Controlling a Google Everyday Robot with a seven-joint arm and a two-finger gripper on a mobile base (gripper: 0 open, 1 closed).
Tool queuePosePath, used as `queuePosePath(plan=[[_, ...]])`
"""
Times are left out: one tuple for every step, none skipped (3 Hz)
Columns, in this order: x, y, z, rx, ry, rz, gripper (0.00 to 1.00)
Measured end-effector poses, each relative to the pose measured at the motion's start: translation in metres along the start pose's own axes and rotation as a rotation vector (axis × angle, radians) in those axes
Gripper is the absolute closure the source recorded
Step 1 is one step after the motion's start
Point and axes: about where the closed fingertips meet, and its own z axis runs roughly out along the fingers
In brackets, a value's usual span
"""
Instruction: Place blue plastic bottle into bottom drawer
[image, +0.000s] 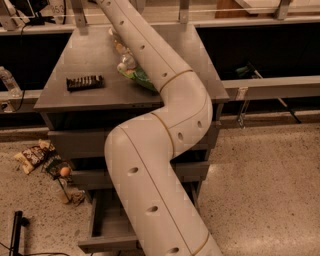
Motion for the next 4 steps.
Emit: queuePosePath(plan=[[-0.0064, -0.0022, 0.0041, -0.001, -0.021, -0.029, 1.00], [-0.0096, -0.0020, 0.0050, -0.002, -0.030, -0.037, 1.00], [-0.0130, -0.0024, 0.0047, -0.003, -0.042, -0.047, 1.00], [-0.0132, -0.0023, 0.0047, -0.003, -0.042, -0.047, 1.00]])
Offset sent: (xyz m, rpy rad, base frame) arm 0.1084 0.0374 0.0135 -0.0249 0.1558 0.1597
